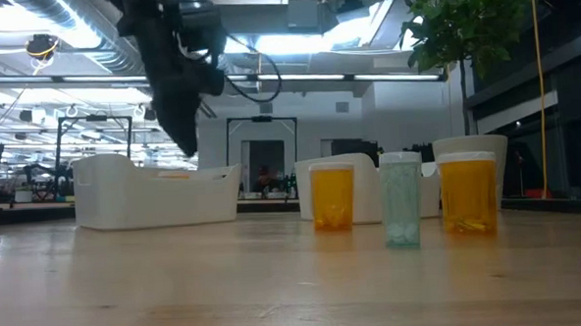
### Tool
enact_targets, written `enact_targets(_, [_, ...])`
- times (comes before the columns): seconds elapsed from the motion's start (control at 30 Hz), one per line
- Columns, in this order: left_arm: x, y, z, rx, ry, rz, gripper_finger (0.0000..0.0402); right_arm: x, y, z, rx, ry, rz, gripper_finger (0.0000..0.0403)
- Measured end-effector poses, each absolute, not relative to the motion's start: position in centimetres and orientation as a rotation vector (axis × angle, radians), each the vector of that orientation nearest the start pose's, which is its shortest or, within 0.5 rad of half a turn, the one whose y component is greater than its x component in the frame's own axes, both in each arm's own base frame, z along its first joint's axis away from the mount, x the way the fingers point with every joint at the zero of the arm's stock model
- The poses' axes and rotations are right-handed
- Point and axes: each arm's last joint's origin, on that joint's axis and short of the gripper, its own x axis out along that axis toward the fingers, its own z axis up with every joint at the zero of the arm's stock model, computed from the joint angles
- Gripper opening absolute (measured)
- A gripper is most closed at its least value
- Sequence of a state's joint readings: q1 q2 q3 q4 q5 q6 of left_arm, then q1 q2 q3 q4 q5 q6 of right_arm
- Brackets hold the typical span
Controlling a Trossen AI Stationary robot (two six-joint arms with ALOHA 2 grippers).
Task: Pick and place medicine bottles into bin by pill shape (circle, oval)
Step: Put the orange capsule bottle into the left white bin
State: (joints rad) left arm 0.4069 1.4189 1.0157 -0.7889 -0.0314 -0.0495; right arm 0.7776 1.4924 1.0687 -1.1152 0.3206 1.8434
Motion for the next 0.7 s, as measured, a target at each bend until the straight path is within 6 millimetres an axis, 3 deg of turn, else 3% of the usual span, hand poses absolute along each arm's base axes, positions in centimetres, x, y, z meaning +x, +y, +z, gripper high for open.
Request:
enact_targets(0.1, [25.1, 9.9, 24.9, -0.385, 1.113, 0.409, 0.0270, 18.5, 16.9, 22.5, 0.733, 1.089, -0.819, 0.0270])
enact_targets(0.27, [27.3, 7.2, 26.9, -0.478, 0.976, 0.179, 0.0270, 18.5, 16.9, 22.6, 0.733, 1.090, -0.818, 0.0270])
enact_targets(0.47, [29.8, 2.4, 28.2, -0.376, 0.798, 0.027, 0.0270, 18.5, 16.9, 22.6, 0.733, 1.089, -0.818, 0.0270])
enact_targets(0.7, [30.8, -2.1, 29.2, -0.255, 0.658, 0.001, 0.0270, 18.5, 16.9, 22.5, 0.733, 1.089, -0.818, 0.0270])
